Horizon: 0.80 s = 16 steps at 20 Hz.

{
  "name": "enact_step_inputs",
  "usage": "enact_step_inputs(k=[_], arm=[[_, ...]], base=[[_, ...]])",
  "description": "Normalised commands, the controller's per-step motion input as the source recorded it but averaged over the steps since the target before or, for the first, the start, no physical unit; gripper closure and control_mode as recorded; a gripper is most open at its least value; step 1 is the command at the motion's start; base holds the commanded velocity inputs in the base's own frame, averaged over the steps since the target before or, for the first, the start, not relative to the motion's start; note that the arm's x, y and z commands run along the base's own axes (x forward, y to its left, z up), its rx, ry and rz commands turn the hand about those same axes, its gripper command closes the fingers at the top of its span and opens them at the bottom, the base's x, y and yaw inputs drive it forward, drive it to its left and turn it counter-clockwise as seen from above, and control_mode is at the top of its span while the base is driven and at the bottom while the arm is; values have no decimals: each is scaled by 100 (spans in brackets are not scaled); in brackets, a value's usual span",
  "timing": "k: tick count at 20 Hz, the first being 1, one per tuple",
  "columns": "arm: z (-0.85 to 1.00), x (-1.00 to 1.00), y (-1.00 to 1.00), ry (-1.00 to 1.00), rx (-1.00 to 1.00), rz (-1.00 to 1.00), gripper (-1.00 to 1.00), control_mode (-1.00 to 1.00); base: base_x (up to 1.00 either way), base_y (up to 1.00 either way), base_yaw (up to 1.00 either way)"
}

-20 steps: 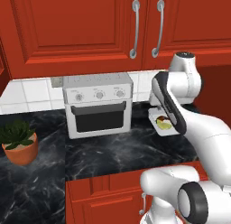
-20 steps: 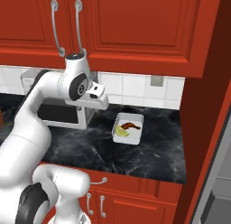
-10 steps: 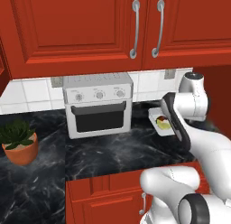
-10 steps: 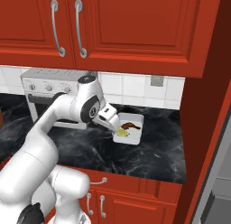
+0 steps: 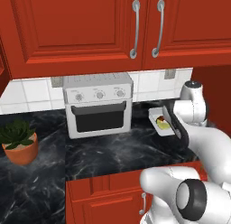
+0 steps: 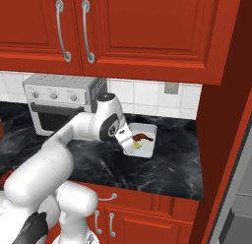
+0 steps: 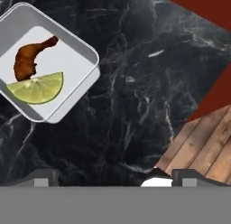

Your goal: Place the tupperware on the second highest shelf of the fridge. Make space for the tupperware among the existing items by rearranging them on the shelves if needed. Close the fridge door when finished.

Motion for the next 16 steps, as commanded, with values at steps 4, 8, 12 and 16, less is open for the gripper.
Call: enact_step_inputs(k=[4,8,12,16], arm=[[-32,44,-52,0,13,-17,-100,-100],[-28,47,-31,0,11,-1,-100,-100],[-27,50,-20,0,7,0,-100,-100],[-17,50,-1,0,3,0,-100,-100]], base=[[0,0,0],[0,0,0],[0,0,0],[0,0,0]])
